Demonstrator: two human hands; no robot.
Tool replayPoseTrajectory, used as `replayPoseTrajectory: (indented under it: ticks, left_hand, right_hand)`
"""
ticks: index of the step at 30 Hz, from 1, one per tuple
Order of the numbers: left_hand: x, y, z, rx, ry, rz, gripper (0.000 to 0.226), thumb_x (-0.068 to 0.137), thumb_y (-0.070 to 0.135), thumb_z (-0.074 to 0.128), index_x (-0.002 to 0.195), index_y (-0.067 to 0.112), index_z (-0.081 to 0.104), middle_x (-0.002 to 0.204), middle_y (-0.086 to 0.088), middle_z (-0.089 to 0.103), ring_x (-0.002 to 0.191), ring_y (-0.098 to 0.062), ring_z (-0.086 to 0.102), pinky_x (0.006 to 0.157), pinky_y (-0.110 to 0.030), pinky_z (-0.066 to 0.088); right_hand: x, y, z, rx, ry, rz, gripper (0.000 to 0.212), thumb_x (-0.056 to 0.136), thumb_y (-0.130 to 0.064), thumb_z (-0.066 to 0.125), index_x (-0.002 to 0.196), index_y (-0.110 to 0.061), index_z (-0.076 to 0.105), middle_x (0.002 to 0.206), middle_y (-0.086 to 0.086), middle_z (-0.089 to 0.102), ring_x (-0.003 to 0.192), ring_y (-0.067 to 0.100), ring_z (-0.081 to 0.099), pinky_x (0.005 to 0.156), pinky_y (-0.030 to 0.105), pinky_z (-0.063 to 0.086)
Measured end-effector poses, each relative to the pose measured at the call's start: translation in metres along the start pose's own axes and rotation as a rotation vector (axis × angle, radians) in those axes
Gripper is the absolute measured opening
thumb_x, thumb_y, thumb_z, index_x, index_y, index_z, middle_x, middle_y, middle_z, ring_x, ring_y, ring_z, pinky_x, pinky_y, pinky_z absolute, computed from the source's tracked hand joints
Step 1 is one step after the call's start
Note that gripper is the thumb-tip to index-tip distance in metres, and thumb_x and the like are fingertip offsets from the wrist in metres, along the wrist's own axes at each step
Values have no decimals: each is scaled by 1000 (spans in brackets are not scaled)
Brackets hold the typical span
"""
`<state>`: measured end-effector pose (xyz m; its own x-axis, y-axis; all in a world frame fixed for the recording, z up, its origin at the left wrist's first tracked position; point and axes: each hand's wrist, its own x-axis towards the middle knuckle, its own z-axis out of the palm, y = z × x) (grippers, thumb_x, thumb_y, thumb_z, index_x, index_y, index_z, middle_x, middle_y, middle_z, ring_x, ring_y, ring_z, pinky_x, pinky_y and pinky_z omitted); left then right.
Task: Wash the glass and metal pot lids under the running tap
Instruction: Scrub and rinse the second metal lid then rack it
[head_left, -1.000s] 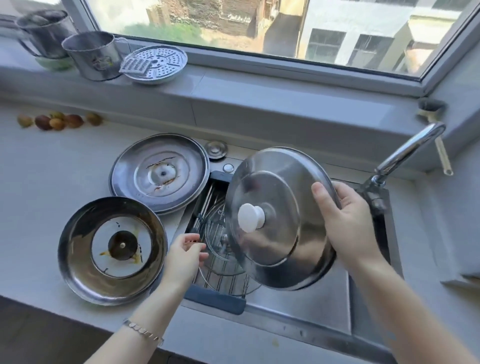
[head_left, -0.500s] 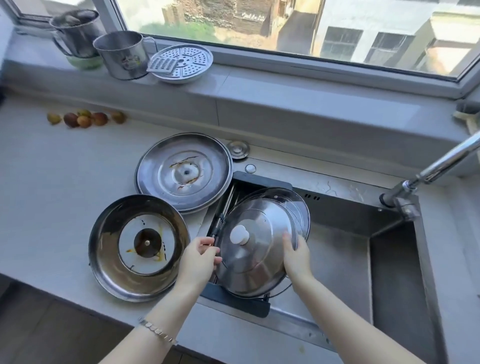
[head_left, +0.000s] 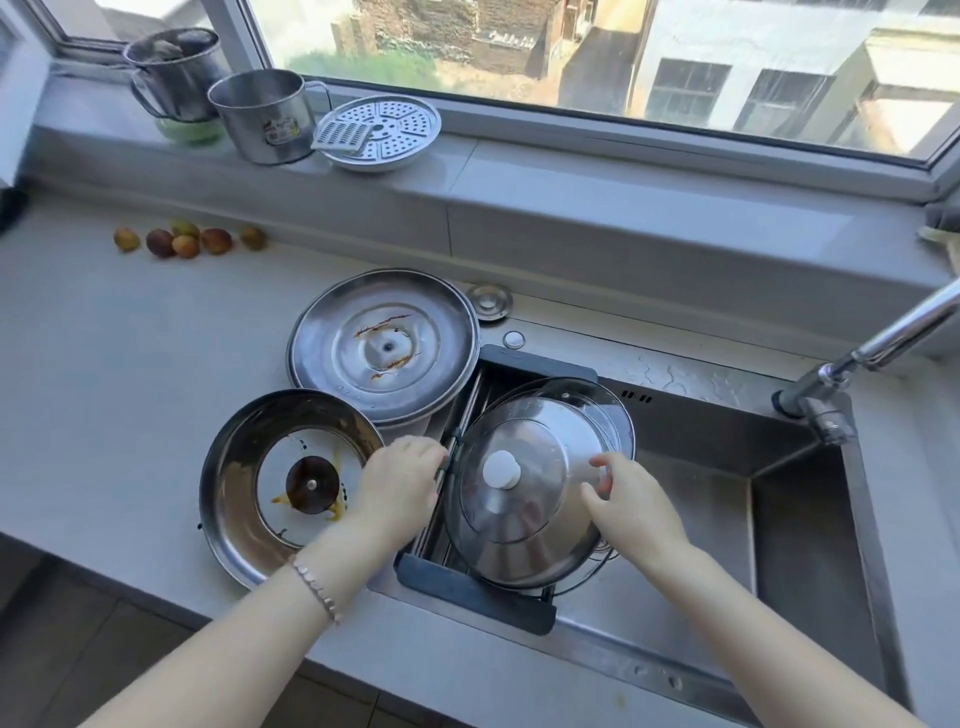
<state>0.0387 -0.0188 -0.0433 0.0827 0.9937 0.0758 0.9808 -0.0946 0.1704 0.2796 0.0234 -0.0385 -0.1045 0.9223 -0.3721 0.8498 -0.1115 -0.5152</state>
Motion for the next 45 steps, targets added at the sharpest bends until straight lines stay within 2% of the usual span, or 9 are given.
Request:
replayPoseTrajectory:
  ticks: [5, 10, 17, 22, 27, 31, 35, 41, 45]
  left_hand:
    - [44, -36, -23, 561, -783, 282, 66, 76, 52, 63, 131, 22, 43, 133, 2, 49, 128, -21, 40, 111, -40, 19]
    - [55, -54, -14, 689, -810, 511, 27, 90, 15, 53, 118, 17, 53, 123, -5, 53, 113, -25, 50, 93, -36, 37]
    - [65, -48, -20, 797, -942, 639, 29, 88, -3, 44, 113, 10, 53, 119, -8, 56, 106, -27, 57, 85, -36, 48]
    - [75, -27, -70, 682, -814, 427, 23, 97, 14, 36, 116, 15, 50, 115, 0, 55, 104, -20, 56, 77, -30, 43]
    - [94, 2, -115, 93, -568, 158, 33, 96, 38, 34, 74, 18, 47, 73, -3, 49, 69, -21, 44, 64, -30, 35]
    - [99, 49, -103, -144, -401, -51, 39, 97, 32, 41, 64, 12, 52, 63, -6, 51, 71, -25, 47, 63, -29, 30]
    - [98, 98, -66, -330, -311, -282, 45, 98, 28, 42, 62, 2, 53, 60, -11, 47, 67, -24, 44, 52, -31, 29]
    - [91, 162, -13, -608, -384, -601, 52, 96, 46, 37, 72, 5, 58, 71, -12, 54, 67, -24, 51, 59, -28, 33]
    - [89, 195, -1, -687, -397, -707, 67, 97, 50, 22, 115, -4, 57, 117, -26, 57, 115, -33, 53, 85, -31, 40]
  right_hand:
    - [-8, -4, -4, 40, 16, -78, 23, 88, -19, 49, 108, -17, 61, 89, -5, 58, 82, 13, 53, 72, 26, 42]
    - [-21, 3, 0, 9, -28, -97, 21, 90, -21, 49, 105, -20, 63, 87, -7, 60, 79, 10, 52, 67, 23, 38]
    - [-31, 23, -2, 67, -53, -47, 17, 90, -20, 50, 99, -22, 64, 89, -5, 62, 80, 10, 53, 64, 20, 37]
    - [-35, 46, -16, 141, -34, 15, 17, 89, -16, 52, 95, -21, 66, 84, -5, 63, 80, 12, 57, 68, 21, 38]
    - [-38, 59, -42, 426, -15, 43, 14, 91, -19, 54, 81, -20, 64, 79, 3, 67, 74, 17, 62, 70, 24, 47]
    - [-48, 61, -78, 891, -167, 138, 41, 98, -38, 32, 94, -12, 63, 81, 11, 67, 67, 20, 66, 64, 30, 54]
    - [-58, 83, -99, 807, -149, 156, 37, 100, -41, 24, 101, -24, 57, 91, 12, 69, 73, 22, 68, 57, 28, 55]
    - [-38, 146, -113, 507, 234, 75, 31, 101, -21, 30, 110, -14, 59, 106, 0, 61, 98, 9, 51, 76, 14, 39]
    - [-17, 180, -129, 479, 198, 71, 33, 99, -22, 34, 81, -4, 55, 76, 7, 53, 80, 15, 48, 68, 28, 35]
